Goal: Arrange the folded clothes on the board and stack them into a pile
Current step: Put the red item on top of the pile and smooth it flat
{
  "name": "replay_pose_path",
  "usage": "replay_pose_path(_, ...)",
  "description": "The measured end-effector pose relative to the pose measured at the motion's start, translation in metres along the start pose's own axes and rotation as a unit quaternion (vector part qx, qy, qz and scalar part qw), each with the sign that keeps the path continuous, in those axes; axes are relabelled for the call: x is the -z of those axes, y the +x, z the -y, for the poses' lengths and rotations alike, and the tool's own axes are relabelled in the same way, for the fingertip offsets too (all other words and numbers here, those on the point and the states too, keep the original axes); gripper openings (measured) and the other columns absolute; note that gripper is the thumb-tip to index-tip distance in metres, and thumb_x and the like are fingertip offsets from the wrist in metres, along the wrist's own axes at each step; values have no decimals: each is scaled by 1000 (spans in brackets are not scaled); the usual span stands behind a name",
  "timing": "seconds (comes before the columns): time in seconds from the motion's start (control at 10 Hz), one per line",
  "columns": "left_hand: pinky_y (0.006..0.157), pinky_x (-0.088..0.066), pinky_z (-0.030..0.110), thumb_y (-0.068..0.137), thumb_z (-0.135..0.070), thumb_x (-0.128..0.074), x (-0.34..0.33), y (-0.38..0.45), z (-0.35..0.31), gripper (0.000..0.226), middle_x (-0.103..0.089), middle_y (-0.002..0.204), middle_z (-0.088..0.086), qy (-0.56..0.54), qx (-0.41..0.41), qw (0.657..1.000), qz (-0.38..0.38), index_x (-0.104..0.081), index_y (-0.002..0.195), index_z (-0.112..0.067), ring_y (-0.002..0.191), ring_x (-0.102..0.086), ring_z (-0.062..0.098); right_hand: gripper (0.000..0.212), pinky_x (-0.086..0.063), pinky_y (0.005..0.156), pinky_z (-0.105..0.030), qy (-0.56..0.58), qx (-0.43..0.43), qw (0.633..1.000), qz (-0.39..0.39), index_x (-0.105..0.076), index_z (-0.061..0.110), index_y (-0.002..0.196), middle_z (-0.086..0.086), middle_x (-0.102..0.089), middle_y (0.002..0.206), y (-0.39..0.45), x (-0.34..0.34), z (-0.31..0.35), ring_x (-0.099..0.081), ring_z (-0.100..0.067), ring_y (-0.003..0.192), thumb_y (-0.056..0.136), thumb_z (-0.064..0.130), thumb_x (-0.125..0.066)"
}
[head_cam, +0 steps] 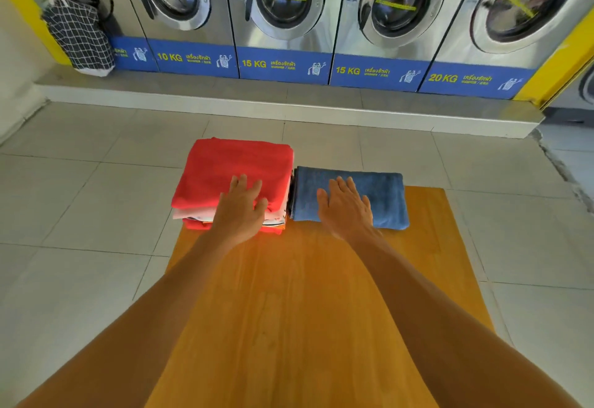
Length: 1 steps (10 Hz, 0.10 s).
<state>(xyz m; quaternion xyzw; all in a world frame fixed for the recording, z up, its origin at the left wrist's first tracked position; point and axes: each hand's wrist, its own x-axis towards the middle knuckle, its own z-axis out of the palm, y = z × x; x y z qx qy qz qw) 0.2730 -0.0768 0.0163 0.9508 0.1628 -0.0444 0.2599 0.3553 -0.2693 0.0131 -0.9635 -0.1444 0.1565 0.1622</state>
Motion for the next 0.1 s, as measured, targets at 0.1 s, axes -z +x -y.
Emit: replay_pose_path(0.1,120,-7,42,102,-20,-34,6,-28,-47,49,-4,162,20,-4,-10,999,30,-33,149,-6,150,5,32,57,-13,128,-48,-2,25,999,-41,-24,9,159,-7,-13,171,-28,28,-14,-1,-22,159,109,36,-22)
